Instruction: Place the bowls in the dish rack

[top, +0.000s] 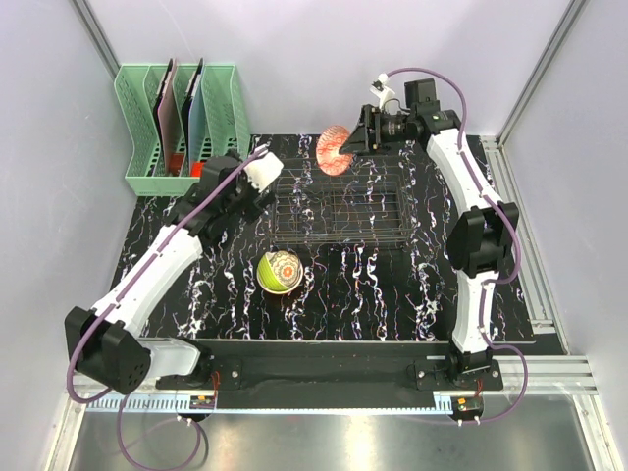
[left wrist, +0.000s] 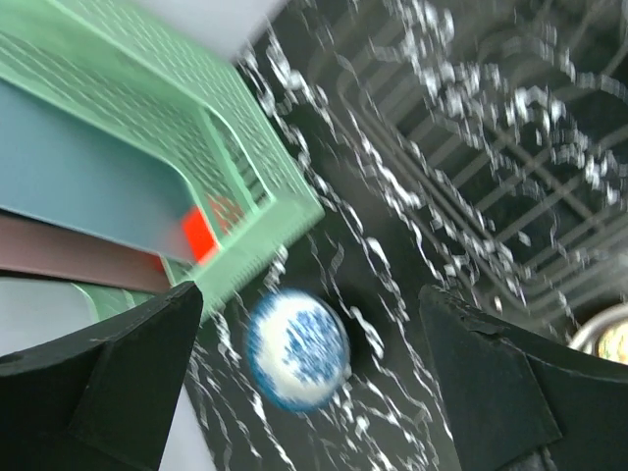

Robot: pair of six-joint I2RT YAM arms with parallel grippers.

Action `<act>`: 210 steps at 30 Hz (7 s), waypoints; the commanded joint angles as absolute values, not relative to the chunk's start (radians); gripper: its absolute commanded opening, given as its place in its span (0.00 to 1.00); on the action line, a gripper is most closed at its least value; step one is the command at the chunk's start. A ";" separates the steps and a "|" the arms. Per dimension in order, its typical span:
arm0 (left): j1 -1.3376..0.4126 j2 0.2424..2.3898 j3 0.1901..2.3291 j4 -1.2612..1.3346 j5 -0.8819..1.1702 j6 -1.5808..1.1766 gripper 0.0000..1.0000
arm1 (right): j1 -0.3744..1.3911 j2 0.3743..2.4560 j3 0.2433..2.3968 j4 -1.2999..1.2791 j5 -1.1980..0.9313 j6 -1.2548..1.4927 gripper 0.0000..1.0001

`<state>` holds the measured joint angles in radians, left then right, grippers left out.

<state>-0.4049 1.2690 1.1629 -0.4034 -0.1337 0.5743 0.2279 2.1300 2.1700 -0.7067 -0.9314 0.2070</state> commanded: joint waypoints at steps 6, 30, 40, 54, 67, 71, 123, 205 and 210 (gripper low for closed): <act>-0.288 1.269 1.077 -0.384 0.036 0.512 0.99 | 0.264 2.135 2.324 -0.983 -0.424 -0.274 0.00; -0.009 1.299 1.031 -0.405 0.320 0.463 0.99 | 0.610 2.175 2.114 -0.643 0.230 -0.879 0.00; 0.077 1.347 0.992 -0.360 0.371 0.485 0.99 | 0.620 2.135 2.108 -0.595 0.232 -0.900 0.00; 0.095 1.439 0.991 -0.370 0.388 0.549 0.99 | 0.646 2.243 2.213 -0.595 0.203 -0.922 0.00; 0.107 1.454 1.002 -0.414 0.410 0.583 0.99 | 0.675 2.384 2.319 -0.594 0.195 -0.977 0.00; 0.113 1.465 0.996 -0.422 0.413 0.595 0.99 | 0.683 2.393 2.315 -0.595 0.201 -0.999 0.00; 0.133 1.749 1.117 -0.457 0.311 0.739 0.13 | 0.690 1.959 2.033 -0.584 0.321 -0.729 0.86; -1.127 1.060 0.951 -0.255 -0.184 1.321 0.00 | 0.265 1.697 1.744 -0.870 -1.379 -0.024 0.92; -1.127 1.065 0.986 -0.273 -0.147 1.281 0.00 | 0.264 1.689 1.677 -0.868 -1.393 -0.083 0.93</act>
